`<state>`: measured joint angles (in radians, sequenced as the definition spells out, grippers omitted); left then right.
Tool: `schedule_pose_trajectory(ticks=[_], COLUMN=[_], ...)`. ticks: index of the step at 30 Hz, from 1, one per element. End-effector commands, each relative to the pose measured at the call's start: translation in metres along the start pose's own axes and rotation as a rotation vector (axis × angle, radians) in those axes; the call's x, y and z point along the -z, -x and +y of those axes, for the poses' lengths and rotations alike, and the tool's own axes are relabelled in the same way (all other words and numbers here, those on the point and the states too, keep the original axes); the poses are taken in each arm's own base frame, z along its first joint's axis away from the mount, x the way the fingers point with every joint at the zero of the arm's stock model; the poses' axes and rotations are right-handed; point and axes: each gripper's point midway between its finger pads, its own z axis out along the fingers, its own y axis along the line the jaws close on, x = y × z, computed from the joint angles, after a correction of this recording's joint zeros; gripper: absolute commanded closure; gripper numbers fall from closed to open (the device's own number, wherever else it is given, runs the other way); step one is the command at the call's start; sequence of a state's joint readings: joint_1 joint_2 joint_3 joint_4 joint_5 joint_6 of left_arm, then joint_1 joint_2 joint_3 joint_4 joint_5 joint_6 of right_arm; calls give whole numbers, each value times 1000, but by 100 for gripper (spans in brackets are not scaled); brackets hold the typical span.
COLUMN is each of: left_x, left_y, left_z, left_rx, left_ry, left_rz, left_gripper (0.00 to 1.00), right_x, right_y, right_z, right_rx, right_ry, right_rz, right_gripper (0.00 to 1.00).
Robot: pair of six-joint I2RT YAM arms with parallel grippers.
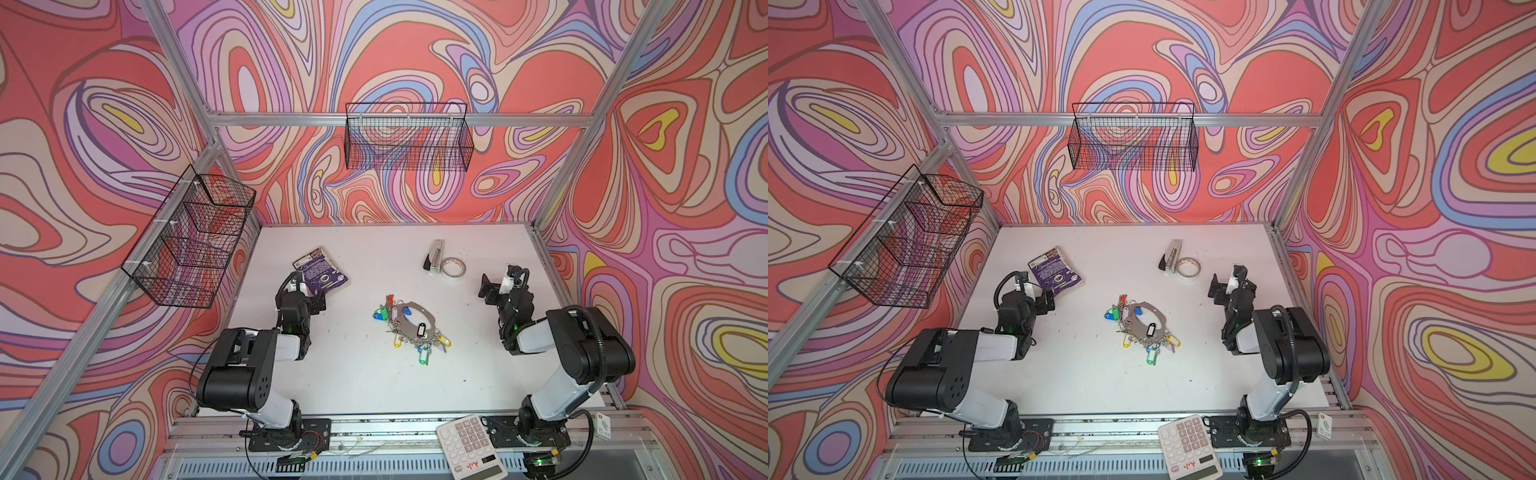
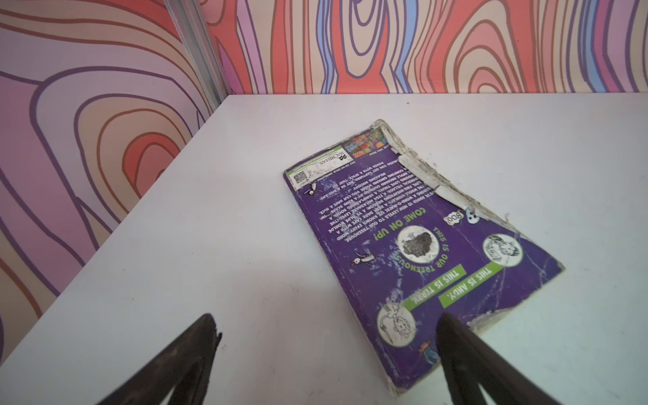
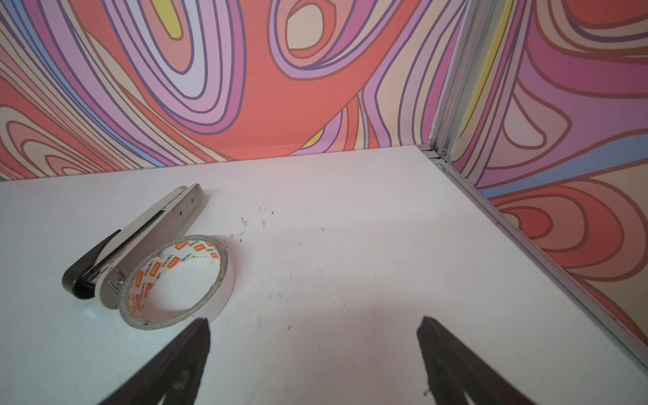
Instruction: Put the keys on the keyring
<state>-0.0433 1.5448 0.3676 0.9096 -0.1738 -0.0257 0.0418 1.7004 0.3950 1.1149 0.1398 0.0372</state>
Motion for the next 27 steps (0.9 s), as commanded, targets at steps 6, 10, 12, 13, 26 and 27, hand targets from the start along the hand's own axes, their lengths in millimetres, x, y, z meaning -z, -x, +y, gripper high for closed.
schedule_pose_trajectory(ticks=[6,10,12,13,26,27], left_x=[0,0,0,0,0,0], left_y=[0,1,1,0,1,1], left_z=[-2,-2,-2,-2,-2,-2], left_rx=[-13,-12,-13,-12,-13,-13], left_ry=[-6,-5,-6,-6,-6,-6], left_rz=[-1,-1,-2,0,-2,-1], left_gripper=[0,0,0,0,0,0], right_x=[0,0,0,0,0,0], right_y=[-3,-3,-3,-3,-3,-3], right_z=[4,3,4,3,3,4], right_rx=[22,23,23,23,23,23], right_ry=[14,13,14,14,13,14], right_rz=[5,3,5,5,4,5], right_gripper=[2,2,2,2,2,2])
